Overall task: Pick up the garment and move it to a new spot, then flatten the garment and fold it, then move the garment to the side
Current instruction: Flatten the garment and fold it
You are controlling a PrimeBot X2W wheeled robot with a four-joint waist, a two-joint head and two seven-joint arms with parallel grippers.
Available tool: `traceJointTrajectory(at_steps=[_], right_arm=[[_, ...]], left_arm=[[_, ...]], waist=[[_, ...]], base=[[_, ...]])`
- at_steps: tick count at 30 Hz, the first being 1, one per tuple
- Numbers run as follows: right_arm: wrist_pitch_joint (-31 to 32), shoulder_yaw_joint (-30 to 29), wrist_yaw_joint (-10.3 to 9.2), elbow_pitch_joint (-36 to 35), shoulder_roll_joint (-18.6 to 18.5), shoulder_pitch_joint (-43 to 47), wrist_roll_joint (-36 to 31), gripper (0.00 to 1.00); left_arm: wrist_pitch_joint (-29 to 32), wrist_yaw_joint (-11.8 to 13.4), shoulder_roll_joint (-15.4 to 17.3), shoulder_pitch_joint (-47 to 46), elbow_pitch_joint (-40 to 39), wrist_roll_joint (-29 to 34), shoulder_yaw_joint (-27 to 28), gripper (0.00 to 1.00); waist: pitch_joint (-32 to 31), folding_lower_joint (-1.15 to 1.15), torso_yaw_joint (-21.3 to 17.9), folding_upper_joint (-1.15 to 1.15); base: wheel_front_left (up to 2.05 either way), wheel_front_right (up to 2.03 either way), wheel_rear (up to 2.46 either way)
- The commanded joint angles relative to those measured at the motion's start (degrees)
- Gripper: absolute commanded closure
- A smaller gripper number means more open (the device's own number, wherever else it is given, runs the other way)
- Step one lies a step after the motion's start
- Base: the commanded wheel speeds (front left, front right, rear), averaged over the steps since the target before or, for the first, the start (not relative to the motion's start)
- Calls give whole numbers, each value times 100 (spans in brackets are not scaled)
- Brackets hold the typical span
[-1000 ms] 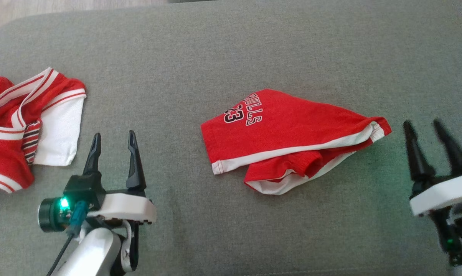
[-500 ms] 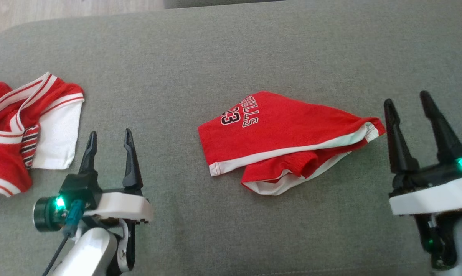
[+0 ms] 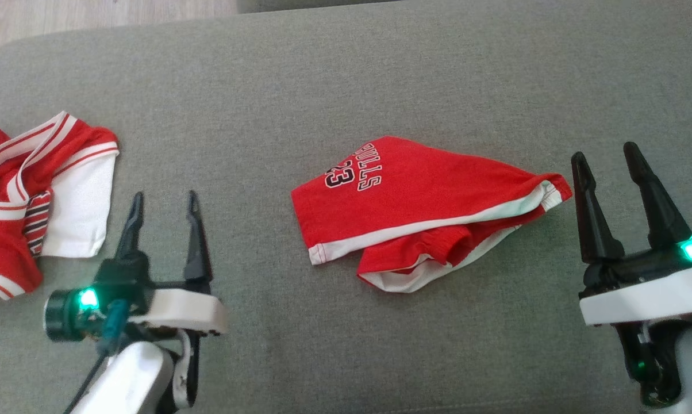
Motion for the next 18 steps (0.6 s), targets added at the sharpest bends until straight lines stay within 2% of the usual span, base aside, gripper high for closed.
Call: traceJointTrajectory(at_steps=[1, 3, 6, 10, 14, 18], right_arm=[[22, 95, -4, -176, -40, -103, 68, 0], [37, 77, -4, -176, -41, -103, 81, 0], [83, 88, -4, -169, -37, -120, 115, 0], [179, 140, -4, -97, -25, -149, 168, 0], [239, 130, -4, -29, -1, -132, 207, 0], [251, 116, -4, 25, 13, -100, 234, 0]], left_arm=[[27, 14, 174, -325, -253, 103, 140, 0], [98, -71, 178, -524, -344, 213, 8, 0], [497, -399, 42, -1070, -401, 311, -385, 0], [1259, -767, -229, -1337, -81, 190, -933, 0], [1806, -953, -486, -1259, 306, -14, -1317, 0], [2122, -976, -566, -1081, 658, -163, -1482, 0]], waist=[[12, 0, -1, 0], [34, 0, 8, 0], [87, 0, -1, 0], [123, 0, -118, 0], [164, 0, -234, 0], [165, 0, -301, 0]], base=[[0, 0, 0], [0, 0, 0], [0, 0, 0], [0, 0, 0], [0, 0, 0], [0, 0, 0]])
